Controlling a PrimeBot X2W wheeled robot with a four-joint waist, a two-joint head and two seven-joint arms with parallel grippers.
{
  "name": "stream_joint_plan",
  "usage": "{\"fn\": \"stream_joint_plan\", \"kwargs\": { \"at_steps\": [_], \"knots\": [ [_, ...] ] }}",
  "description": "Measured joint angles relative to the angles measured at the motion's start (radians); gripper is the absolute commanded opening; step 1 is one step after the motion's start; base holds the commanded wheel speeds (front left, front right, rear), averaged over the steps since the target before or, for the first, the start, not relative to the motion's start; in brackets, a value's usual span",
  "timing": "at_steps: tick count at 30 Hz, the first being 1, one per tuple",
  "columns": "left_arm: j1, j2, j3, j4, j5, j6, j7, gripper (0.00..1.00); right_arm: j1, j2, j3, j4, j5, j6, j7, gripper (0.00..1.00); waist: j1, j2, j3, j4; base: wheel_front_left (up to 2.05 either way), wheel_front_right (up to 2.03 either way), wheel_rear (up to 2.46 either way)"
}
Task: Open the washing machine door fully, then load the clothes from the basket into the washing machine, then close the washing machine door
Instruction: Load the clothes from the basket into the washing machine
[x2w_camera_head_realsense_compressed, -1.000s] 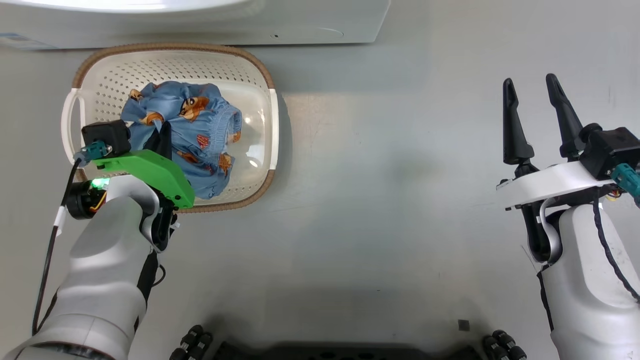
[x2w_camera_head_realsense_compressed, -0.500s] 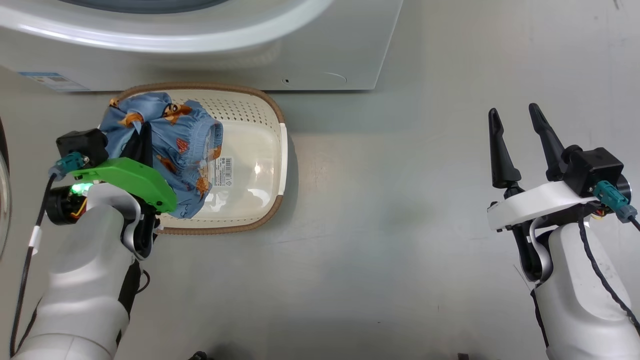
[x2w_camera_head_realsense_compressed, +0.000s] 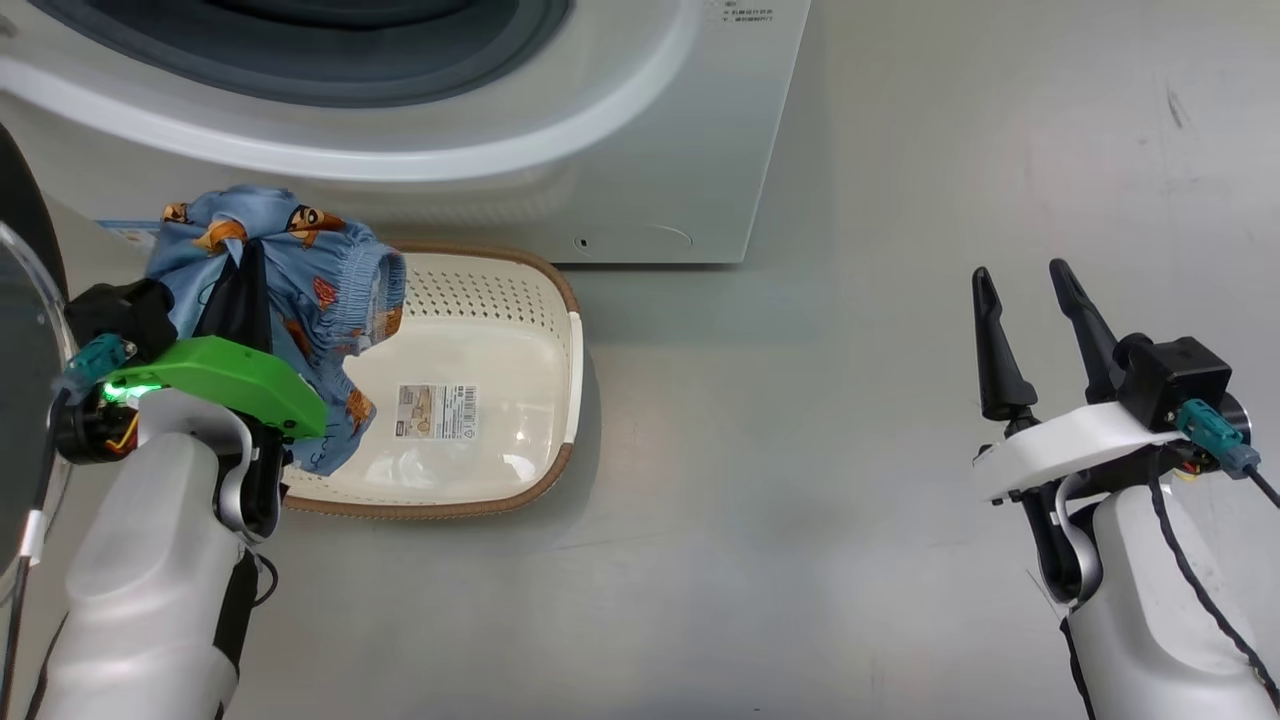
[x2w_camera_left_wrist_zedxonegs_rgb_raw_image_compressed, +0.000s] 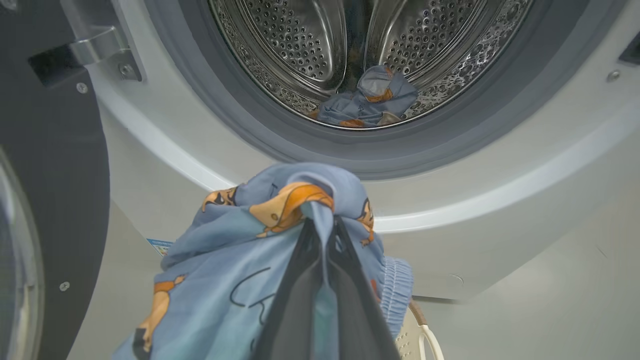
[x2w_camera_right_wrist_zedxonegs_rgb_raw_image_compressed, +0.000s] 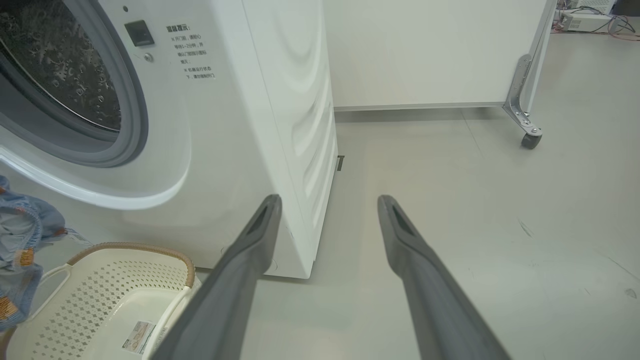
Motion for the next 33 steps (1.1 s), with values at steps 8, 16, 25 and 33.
{"fn": "stream_joint_plan", "kwargs": {
  "at_steps": [8,16,25,33],
  "knots": [
    [0.087,-0.002,0.045,-0.108,0.053,0.0,0.0,0.0,0.043,0.001,0.005,0.017,0.008,0.0,0.0,1.0,0.0,0.0,-0.075,-0.002,0.0,0.0,0.0],
    [0.168,-0.003,0.087,-0.224,0.116,0.009,0.0,0.0,0.091,0.001,0.009,0.036,0.011,0.0,0.0,1.0,0.0,0.0,-0.15,-0.007,0.0,0.0,0.0],
    [0.294,-0.014,0.125,-0.295,0.147,0.015,0.0,0.0,0.113,0.001,0.029,0.045,0.013,0.0,0.0,1.0,0.0,0.0,-0.231,-0.02,0.0,0.0,0.0],
    [0.367,-0.016,0.15,-0.35,0.175,0.022,0.0,0.0,0.135,0.003,0.043,0.041,0.019,0.0,0.0,1.0,0.0,0.0,-0.271,-0.047,0.0,0.0,0.0]
  ]
}}
